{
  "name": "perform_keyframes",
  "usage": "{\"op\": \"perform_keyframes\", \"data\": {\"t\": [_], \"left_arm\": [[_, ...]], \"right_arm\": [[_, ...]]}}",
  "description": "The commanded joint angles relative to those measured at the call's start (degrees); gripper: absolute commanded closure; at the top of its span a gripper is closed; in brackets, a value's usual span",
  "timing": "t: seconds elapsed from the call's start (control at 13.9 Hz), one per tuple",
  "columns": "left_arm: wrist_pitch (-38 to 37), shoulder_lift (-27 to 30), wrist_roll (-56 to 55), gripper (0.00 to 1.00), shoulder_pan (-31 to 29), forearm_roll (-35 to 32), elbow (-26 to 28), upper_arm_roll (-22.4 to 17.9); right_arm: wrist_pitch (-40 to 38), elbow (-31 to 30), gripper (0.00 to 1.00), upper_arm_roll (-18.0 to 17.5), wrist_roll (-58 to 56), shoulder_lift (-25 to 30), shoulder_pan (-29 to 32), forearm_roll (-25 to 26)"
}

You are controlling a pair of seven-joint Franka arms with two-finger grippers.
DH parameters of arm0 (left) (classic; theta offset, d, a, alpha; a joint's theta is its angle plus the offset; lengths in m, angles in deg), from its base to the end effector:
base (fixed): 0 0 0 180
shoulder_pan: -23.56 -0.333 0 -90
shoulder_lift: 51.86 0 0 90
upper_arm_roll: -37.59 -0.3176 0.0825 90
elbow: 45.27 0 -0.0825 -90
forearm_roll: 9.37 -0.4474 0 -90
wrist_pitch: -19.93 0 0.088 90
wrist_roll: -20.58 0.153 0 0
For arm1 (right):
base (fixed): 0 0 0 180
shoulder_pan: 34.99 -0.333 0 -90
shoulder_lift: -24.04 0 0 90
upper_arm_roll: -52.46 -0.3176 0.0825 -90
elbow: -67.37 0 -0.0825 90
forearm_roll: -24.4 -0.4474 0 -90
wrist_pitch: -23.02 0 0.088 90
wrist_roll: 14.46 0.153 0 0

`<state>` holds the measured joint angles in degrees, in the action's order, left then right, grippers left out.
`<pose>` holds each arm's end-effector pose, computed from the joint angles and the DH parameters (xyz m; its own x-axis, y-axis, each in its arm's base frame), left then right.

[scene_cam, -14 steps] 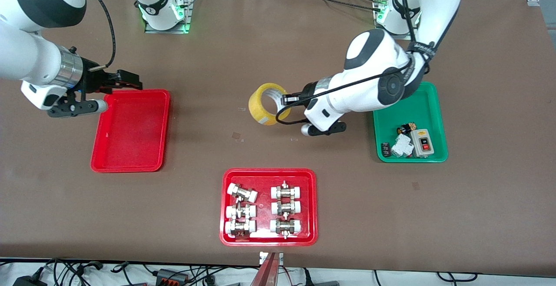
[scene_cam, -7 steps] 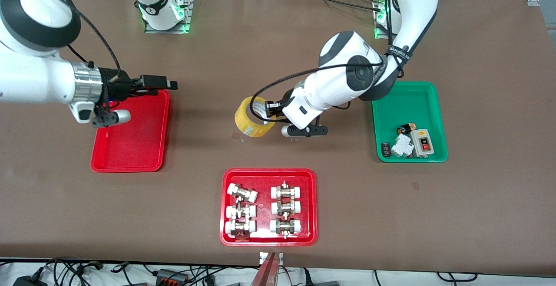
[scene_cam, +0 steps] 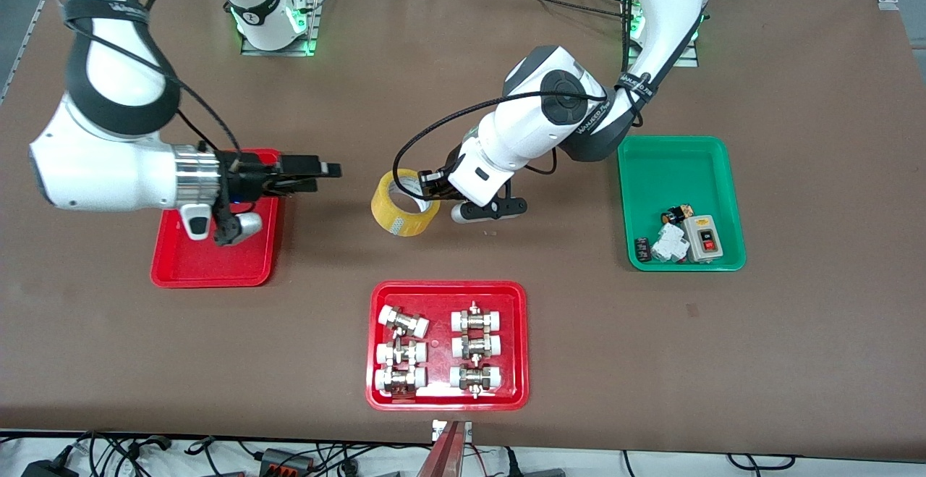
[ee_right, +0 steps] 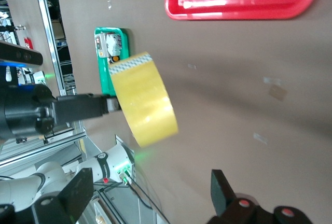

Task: Left arm passes tape to right arm into tray
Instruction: 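Carry the tape with the left gripper while the right gripper reaches toward it, then close the right gripper on the tape held by the left gripper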

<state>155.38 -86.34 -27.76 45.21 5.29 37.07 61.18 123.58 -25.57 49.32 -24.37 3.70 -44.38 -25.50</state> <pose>0.6063 -0.5488 0.3395 0.9527 0.2691 -0.1409 0.3029 -0.8059 0.5088 0.6644 0.2495 0.3786 0.9700 0.1872 -0.1550 0.0068 -0.6582 -0.7528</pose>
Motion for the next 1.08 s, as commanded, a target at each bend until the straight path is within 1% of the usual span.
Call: {"op": "perform_keyframes", "data": {"t": [0.0,0.57,0.86,1.01], "left_arm": [[0.3,-0.9,-1.9,0.98,1.0,-1.3,-2.2,-0.6],[0.2,-0.9,-1.9,0.95,1.3,-1.5,-2.1,-0.6],[0.3,-0.9,-1.8,0.94,1.3,-1.5,-2.0,-0.6],[0.2,-0.9,-1.8,0.94,1.3,-1.5,-2.1,-0.6]], "right_arm": [[3.3,1.2,0.0,0.2,-3.6,-2.1,-1.9,-1.3],[10.3,1.3,0.0,0.1,-5.1,-5.2,-5.5,-1.8],[13.2,1.3,0.0,0.2,-5.0,-5.3,-7.5,-3.2],[13.2,1.3,0.0,0.2,-5.1,-5.3,-7.4,-3.2]]}}
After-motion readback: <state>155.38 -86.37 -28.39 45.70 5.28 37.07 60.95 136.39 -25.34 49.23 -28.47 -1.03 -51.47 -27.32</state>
